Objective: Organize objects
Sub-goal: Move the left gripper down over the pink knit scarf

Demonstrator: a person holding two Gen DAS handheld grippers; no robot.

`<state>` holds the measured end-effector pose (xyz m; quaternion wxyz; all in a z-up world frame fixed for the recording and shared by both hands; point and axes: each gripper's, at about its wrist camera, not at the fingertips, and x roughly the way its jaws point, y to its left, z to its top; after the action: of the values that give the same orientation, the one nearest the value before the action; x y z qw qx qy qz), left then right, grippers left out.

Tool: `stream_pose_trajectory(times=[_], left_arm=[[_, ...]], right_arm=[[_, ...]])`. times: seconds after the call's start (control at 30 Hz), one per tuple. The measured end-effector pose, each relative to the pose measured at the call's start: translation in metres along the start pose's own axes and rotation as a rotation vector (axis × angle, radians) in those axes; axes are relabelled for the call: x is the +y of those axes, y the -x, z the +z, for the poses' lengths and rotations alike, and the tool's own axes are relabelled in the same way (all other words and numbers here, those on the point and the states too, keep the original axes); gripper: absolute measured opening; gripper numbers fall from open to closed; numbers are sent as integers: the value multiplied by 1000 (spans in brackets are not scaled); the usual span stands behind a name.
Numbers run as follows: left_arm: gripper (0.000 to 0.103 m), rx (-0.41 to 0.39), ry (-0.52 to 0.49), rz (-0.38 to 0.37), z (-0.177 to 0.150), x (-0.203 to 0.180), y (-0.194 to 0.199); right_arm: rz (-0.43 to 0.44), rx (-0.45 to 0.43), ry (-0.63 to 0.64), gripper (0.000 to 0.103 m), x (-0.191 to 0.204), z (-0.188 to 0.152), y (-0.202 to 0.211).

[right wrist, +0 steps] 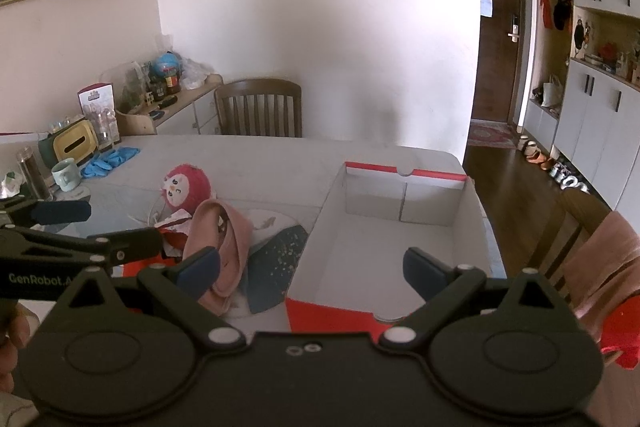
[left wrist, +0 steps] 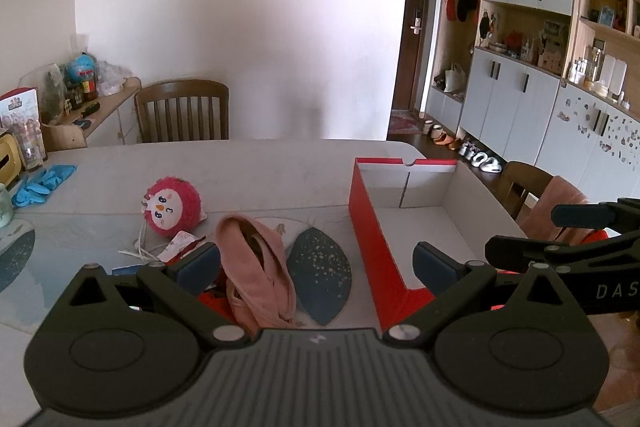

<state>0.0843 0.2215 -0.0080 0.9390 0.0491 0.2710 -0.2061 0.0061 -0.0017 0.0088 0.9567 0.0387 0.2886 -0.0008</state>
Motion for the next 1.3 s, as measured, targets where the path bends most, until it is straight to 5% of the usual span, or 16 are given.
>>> stream_pose_trajectory(times=[0.97,1.3], left_arm=[[103,54,55,-47,13,11,-40],[103,149,78,17,16,28,-93]], right_arm=[[11,5,14,96,-12,12,-24],[-132,60,-51,95,-64,15,-60]])
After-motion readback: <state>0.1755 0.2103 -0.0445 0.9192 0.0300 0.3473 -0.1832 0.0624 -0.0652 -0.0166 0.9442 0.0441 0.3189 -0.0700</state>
